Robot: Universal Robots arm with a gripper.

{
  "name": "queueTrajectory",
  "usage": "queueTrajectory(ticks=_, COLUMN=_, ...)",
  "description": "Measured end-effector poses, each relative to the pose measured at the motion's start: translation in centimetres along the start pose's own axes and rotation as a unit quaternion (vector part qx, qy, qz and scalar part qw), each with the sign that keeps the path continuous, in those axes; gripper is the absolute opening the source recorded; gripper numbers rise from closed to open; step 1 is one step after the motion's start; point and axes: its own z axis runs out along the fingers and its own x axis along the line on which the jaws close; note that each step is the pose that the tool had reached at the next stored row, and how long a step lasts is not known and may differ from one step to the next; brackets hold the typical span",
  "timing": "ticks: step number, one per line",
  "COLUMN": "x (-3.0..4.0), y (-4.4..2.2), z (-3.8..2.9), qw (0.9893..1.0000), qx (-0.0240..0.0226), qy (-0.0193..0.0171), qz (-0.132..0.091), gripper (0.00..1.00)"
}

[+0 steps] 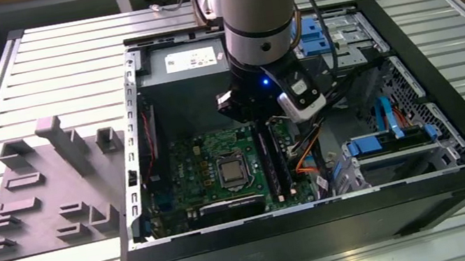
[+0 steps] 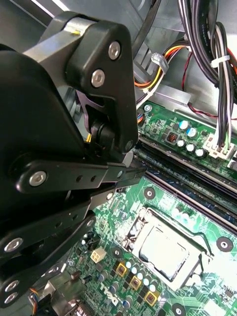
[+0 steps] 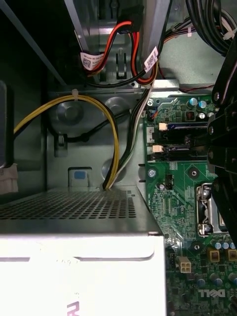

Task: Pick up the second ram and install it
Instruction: 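Press down the second ram until it locks into place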

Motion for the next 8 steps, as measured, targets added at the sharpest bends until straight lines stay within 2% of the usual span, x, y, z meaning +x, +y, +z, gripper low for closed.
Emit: queueTrajectory(ticks=8, x=0.0, y=0.2, z=0.17, qw=1.0, qx=0.0002, qy=-0.0002, qz=0.005, gripper=0.11)
